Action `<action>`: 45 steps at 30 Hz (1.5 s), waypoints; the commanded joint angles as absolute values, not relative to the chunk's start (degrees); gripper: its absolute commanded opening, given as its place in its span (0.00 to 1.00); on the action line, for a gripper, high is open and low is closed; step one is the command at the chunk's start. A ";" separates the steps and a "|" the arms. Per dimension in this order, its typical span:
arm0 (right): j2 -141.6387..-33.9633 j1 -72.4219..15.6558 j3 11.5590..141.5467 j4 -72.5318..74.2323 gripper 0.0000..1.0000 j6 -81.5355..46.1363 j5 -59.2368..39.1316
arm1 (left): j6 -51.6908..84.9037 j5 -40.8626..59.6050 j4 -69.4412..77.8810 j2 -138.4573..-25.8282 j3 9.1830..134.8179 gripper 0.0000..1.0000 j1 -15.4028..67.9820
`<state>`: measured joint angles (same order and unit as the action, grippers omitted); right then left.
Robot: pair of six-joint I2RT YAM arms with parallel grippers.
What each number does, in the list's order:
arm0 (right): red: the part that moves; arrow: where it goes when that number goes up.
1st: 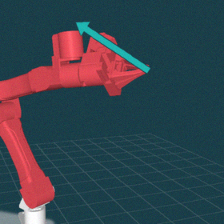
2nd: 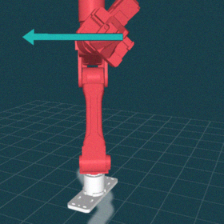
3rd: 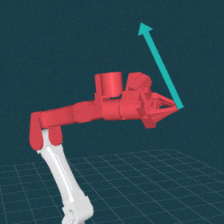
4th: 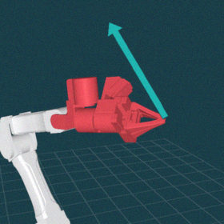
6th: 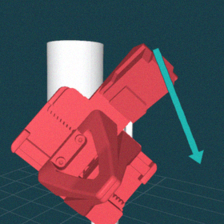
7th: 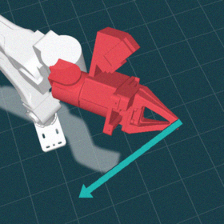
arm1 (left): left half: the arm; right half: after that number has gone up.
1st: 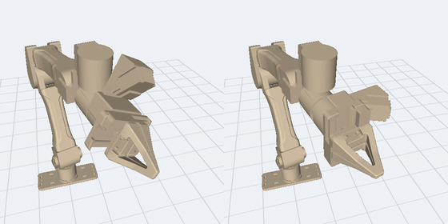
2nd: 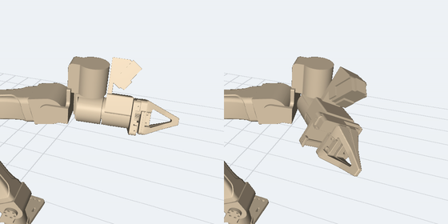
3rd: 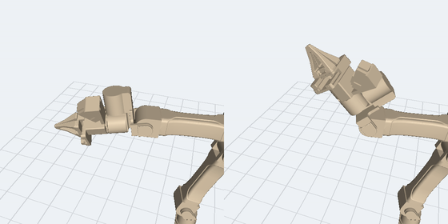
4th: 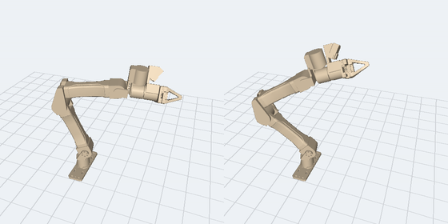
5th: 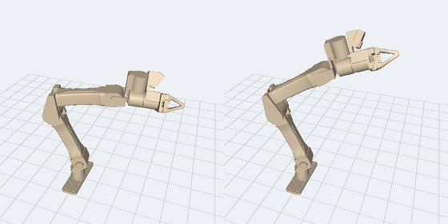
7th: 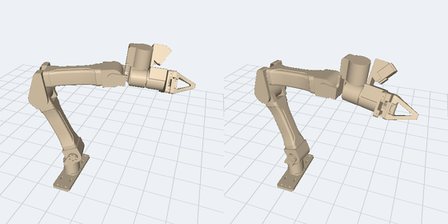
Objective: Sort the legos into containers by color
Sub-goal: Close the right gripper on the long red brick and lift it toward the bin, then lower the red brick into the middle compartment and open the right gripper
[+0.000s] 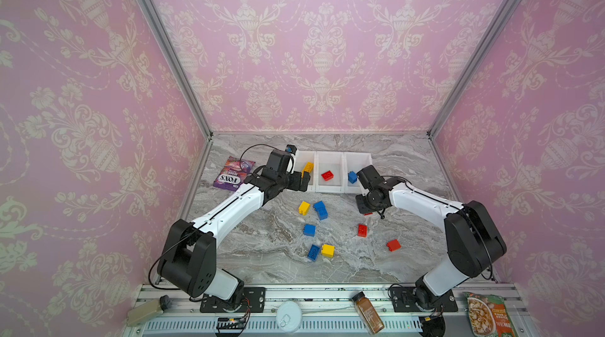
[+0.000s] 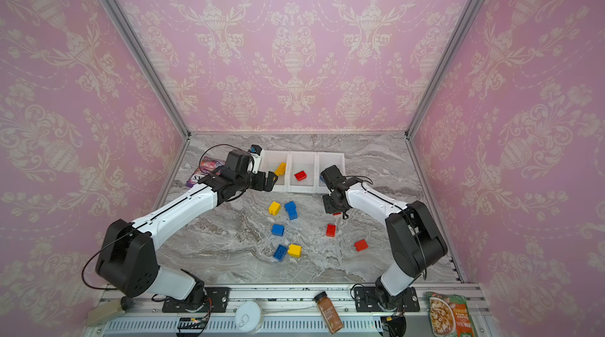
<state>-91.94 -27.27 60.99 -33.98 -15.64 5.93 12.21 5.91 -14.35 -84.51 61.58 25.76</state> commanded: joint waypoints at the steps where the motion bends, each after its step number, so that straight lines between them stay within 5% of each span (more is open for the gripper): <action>1: -90.17 -28.59 65.91 -36.39 0.23 -17.62 5.74 | 13.46 6.42 -14.32 -82.87 60.60 0.99 26.10; 16: -106.91 -30.24 91.48 -36.56 0.23 -16.37 2.45 | 14.37 6.15 -13.89 -81.15 58.05 0.99 26.09; 31: -121.29 -30.24 103.53 -37.65 0.27 -14.85 5.91 | 14.66 5.75 -13.51 -79.28 56.12 0.99 26.10; 45: -120.36 -30.24 102.42 -37.62 0.49 -15.00 6.16 | 15.21 4.84 -13.56 -80.07 56.16 0.99 26.10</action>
